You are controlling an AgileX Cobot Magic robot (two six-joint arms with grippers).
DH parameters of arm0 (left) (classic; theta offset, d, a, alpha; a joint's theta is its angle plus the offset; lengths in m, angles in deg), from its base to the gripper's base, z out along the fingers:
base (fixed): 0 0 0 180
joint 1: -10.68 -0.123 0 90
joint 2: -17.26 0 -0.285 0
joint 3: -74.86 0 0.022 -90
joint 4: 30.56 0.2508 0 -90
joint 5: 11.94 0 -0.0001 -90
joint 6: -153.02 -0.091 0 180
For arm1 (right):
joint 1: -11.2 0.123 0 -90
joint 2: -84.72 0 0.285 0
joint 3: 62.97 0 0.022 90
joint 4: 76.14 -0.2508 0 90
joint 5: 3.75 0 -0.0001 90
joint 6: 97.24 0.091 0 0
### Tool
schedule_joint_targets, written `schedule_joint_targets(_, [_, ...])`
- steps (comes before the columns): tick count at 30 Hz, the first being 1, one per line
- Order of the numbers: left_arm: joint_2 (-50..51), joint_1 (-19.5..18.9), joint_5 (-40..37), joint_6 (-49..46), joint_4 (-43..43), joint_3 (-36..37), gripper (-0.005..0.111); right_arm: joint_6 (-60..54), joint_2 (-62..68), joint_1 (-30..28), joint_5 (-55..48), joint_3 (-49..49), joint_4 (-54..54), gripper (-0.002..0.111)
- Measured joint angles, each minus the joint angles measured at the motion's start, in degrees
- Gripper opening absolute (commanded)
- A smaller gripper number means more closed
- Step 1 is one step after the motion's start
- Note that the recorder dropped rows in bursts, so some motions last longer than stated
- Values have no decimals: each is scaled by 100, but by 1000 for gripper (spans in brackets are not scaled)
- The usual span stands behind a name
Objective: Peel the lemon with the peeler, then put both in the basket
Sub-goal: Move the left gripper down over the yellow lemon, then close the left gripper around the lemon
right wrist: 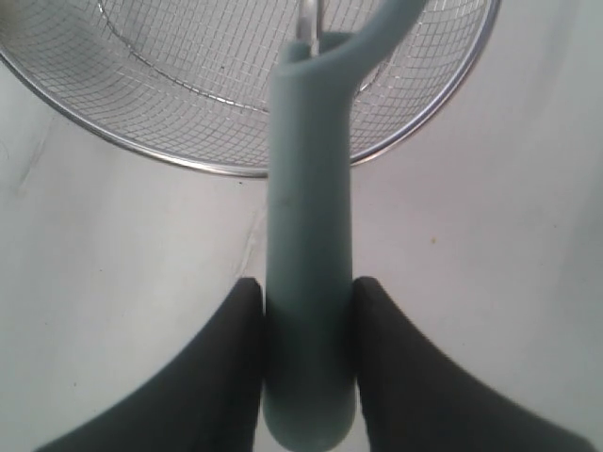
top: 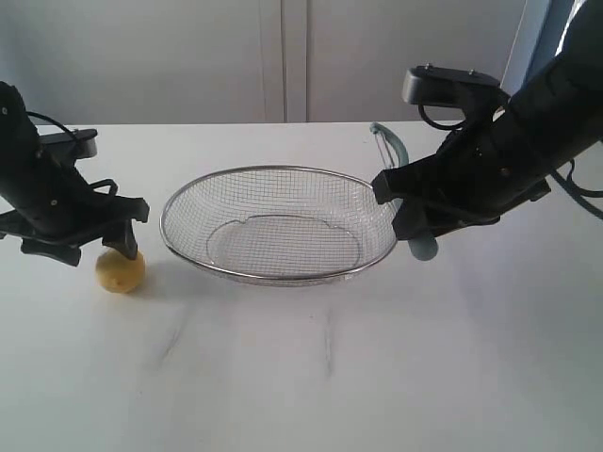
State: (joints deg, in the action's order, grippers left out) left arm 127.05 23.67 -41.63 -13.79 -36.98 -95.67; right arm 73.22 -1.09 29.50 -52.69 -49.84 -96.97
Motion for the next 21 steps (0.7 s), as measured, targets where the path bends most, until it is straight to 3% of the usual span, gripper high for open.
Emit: schedule_joint_targets(21, [187, 0, 618, -11, -315, 0, 74, 0, 0, 0, 55, 0, 0, 0])
